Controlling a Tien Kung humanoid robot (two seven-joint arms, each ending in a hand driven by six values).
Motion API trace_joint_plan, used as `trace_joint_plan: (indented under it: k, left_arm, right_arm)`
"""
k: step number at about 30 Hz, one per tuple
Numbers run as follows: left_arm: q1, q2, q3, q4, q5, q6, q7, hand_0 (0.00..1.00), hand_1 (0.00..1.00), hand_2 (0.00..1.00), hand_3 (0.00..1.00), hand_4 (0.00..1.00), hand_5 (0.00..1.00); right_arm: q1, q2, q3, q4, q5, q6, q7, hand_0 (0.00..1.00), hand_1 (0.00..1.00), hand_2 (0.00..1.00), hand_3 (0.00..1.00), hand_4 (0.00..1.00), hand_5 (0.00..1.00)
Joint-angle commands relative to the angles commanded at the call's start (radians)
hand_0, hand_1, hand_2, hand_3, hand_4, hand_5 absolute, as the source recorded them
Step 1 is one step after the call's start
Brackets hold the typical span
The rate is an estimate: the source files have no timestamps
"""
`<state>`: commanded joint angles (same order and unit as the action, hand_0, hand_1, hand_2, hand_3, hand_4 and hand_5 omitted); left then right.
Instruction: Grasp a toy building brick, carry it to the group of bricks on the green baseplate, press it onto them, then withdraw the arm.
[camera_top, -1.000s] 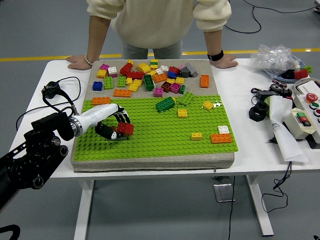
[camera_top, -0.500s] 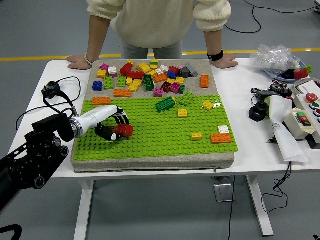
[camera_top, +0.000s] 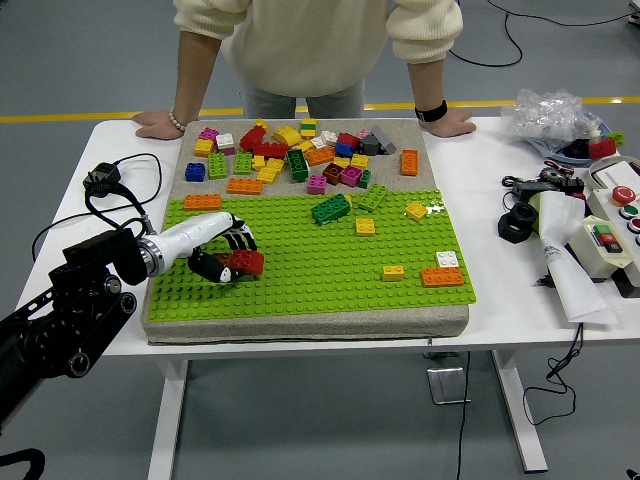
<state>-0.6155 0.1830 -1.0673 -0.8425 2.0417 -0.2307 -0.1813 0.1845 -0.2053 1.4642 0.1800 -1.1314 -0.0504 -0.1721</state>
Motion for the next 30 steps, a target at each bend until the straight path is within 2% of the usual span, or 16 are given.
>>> trace_joint_plan:
  k: [30]
  left_arm:
    - [-0.008, -0.005, -0.012, 0.026, -0.006, -0.002, -0.002, 0.798, 0.616, 0.549, 0.529, 0.734, 0.036]
  right_arm:
    - [-0.002, 0.003, -0.003, 0.0, 0.0, 0.0, 0.0, 0.781, 0.702, 0.741, 0.682, 0.943, 0.685]
